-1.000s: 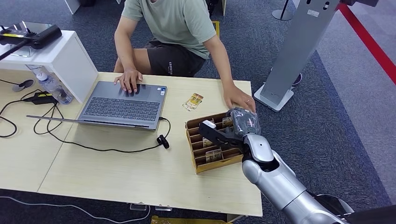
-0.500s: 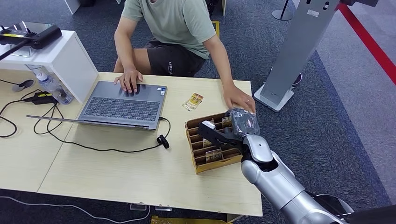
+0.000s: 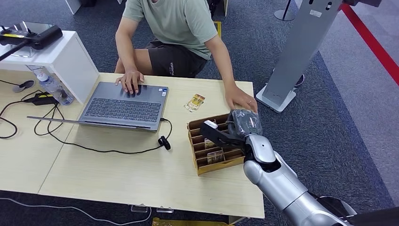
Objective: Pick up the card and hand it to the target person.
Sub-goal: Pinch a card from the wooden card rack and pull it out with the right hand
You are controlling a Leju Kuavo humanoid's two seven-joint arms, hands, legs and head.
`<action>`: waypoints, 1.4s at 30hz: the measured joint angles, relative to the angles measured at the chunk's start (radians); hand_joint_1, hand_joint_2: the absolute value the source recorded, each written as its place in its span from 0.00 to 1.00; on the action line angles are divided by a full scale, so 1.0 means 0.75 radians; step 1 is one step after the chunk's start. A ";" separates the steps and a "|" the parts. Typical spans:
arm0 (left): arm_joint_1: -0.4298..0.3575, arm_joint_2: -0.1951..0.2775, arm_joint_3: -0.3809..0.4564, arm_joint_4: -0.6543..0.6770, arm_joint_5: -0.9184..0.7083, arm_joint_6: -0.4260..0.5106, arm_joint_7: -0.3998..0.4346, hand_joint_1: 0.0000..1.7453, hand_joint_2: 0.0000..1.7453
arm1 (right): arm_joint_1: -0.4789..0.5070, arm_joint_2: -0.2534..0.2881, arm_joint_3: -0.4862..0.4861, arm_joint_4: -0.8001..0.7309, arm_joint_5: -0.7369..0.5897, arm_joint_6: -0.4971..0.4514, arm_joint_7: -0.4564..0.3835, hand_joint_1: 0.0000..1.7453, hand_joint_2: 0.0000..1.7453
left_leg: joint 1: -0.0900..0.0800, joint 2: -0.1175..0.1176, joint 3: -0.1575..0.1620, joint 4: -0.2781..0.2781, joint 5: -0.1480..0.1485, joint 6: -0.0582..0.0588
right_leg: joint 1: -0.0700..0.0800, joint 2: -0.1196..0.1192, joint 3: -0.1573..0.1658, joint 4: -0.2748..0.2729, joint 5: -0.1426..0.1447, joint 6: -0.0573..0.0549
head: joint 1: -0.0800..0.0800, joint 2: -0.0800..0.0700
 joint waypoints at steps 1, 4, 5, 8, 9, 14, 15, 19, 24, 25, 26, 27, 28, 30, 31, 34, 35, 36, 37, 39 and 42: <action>0.000 0.000 0.000 0.000 -0.002 0.000 0.000 0.00 0.00 | 0.000 0.000 0.000 0.000 0.000 0.000 0.000 0.82 1.00 | 0.000 0.000 0.000 0.000 0.000 0.000 | 0.000 0.000 0.000 0.000 0.000 0.000 | 0.000 0.000; 0.000 0.000 -0.001 0.000 -0.018 -0.001 0.000 0.00 0.00 | 0.000 0.000 -0.002 0.000 0.001 0.000 0.001 0.82 1.00 | 0.000 0.000 0.000 0.000 0.000 0.000 | 0.000 0.000 0.000 0.000 0.000 0.000 | 0.000 0.000; 0.000 0.000 -0.001 0.000 -0.023 -0.001 -0.001 0.00 0.00 | 0.000 0.000 -0.004 0.000 0.001 0.000 0.002 0.82 1.00 | 0.000 0.000 0.000 0.000 0.000 0.000 | 0.000 0.000 0.000 0.000 0.000 0.000 | 0.000 0.000; 0.000 0.000 -0.002 0.000 -0.027 0.002 -0.005 0.00 0.00 | 0.002 0.000 -0.010 -0.001 0.006 -0.001 0.002 0.82 1.00 | 0.000 0.000 0.000 0.000 0.000 0.000 | 0.000 0.000 0.000 0.000 0.000 0.000 | 0.000 0.000; 0.000 0.000 -0.002 0.000 -0.026 0.003 -0.005 0.00 0.00 | 0.003 0.000 -0.012 -0.001 0.009 -0.002 0.002 0.82 1.00 | 0.000 0.000 0.000 0.000 0.000 0.000 | 0.000 0.000 0.000 0.000 0.000 0.000 | 0.000 0.000; 0.000 0.000 -0.001 0.000 -0.022 0.002 -0.008 0.00 0.00 | 0.009 -0.001 -0.015 -0.017 0.016 -0.005 -0.003 0.82 1.00 | 0.000 0.000 0.000 0.000 0.000 0.000 | 0.000 0.000 0.000 0.000 0.000 0.000 | 0.000 0.000; 0.000 0.000 -0.001 0.000 -0.021 0.001 -0.008 0.00 0.00 | 0.010 -0.001 -0.015 -0.026 0.018 -0.006 -0.007 0.82 1.00 | 0.000 0.000 0.000 0.000 0.000 0.000 | 0.000 0.000 0.000 0.000 0.000 0.000 | 0.000 0.000; 0.000 0.000 -0.001 0.000 -0.016 -0.001 -0.010 0.00 0.00 | 0.005 0.001 -0.014 -0.090 0.034 -0.006 -0.035 0.82 1.00 | 0.000 0.000 0.000 0.000 0.000 0.000 | 0.000 0.000 0.000 0.000 0.000 0.000 | -0.001 0.000; -0.003 0.000 -0.001 0.000 -0.018 -0.001 -0.011 0.00 0.00 | -0.064 0.029 -0.008 -0.182 0.032 -0.006 -0.065 0.82 1.00 | 0.000 0.000 0.000 0.000 0.000 0.000 | 0.000 0.000 0.000 0.000 0.000 0.000 | -0.001 0.000; -0.005 0.000 -0.001 0.000 -0.020 -0.001 -0.011 0.00 0.00 | -0.085 0.036 -0.007 -0.194 0.026 -0.009 -0.071 0.82 1.00 | 0.000 0.000 0.000 0.000 0.000 0.000 | 0.000 0.000 0.000 0.000 0.000 0.000 | -0.002 0.000; -0.007 0.000 -0.001 0.000 -0.022 -0.001 -0.011 0.00 0.00 | -0.106 0.044 -0.005 -0.200 0.019 -0.013 -0.079 0.82 1.00 | 0.000 0.000 0.000 0.000 0.000 0.000 | 0.000 0.000 0.000 0.000 0.000 0.000 | -0.001 0.000; -0.008 0.000 -0.001 0.000 -0.024 -0.002 -0.011 0.00 0.00 | -0.127 0.053 -0.002 -0.203 0.011 -0.020 -0.089 0.82 1.00 | 0.000 0.000 0.000 0.000 0.000 0.000 | 0.000 0.000 0.000 0.000 0.000 0.000 | 0.000 0.000; -0.010 0.000 -0.001 0.000 -0.026 -0.002 -0.011 0.00 0.00 | -0.147 0.062 0.001 -0.204 0.003 -0.027 -0.099 0.82 1.00 | 0.000 0.000 0.000 0.000 0.000 0.000 | 0.000 0.000 0.000 0.001 0.000 0.000 | 0.000 0.000; -0.014 0.000 -0.001 0.000 -0.026 -0.002 -0.011 0.00 0.00 | -0.186 0.080 0.008 -0.198 -0.011 -0.046 -0.119 0.82 1.00 | 0.000 0.000 0.000 0.000 0.000 0.000 | 0.000 0.000 0.000 0.001 0.000 0.000 | 0.000 0.000; -0.015 0.000 -0.001 0.000 -0.026 -0.002 -0.010 0.00 0.00 | -0.203 0.087 0.010 -0.192 -0.017 -0.055 -0.127 0.82 1.00 | 0.000 0.000 -0.001 0.000 0.000 0.000 | 0.000 0.000 0.000 0.001 0.000 0.000 | 0.000 0.000; -0.017 0.000 -0.002 0.000 -0.026 -0.003 -0.005 0.00 0.00 | -0.246 0.109 0.019 -0.148 -0.034 -0.085 -0.150 0.82 1.00 | 0.000 0.000 -0.001 0.000 0.000 0.000 | 0.000 0.000 0.000 0.001 0.000 0.000 | 0.001 0.000; -0.017 -0.001 -0.002 0.000 -0.026 -0.004 -0.003 0.00 0.00 | -0.261 0.119 0.022 -0.122 -0.043 -0.101 -0.163 0.82 1.00 | 0.000 0.000 -0.001 0.000 0.000 0.000 | 0.000 0.000 -0.001 0.001 0.000 0.000 | 0.001 0.000; -0.017 -0.001 -0.003 0.000 -0.026 -0.005 -0.002 0.00 0.00 | -0.275 0.128 0.025 -0.093 -0.054 -0.120 -0.179 0.82 1.00 | 0.000 0.000 -0.001 0.000 0.000 0.000 | 0.000 0.000 -0.001 0.001 0.000 0.000 | 0.001 0.000; -0.017 -0.001 -0.003 0.000 -0.026 -0.007 -0.001 0.00 0.00 | -0.287 0.138 0.028 -0.061 -0.064 -0.141 -0.195 0.82 1.00 | 0.000 0.000 -0.001 0.000 0.000 0.000 | 0.000 0.000 -0.001 0.001 0.000 0.000 | 0.000 0.000; -0.017 -0.002 -0.003 0.000 -0.026 -0.009 0.000 0.00 0.00 | -0.304 0.157 0.034 0.001 -0.073 -0.185 -0.219 0.82 1.00 | 0.000 0.000 -0.001 0.000 0.000 0.000 | 0.000 0.000 -0.001 0.001 0.000 0.000 | -0.001 0.000; -0.016 -0.003 -0.004 0.000 -0.025 -0.010 0.000 0.00 0.00 | -0.315 0.179 0.045 0.085 -0.073 -0.230 -0.234 0.82 1.00 | 0.000 0.000 -0.001 0.000 0.000 0.000 | 0.000 0.000 -0.001 0.001 0.000 0.000 | -0.001 0.000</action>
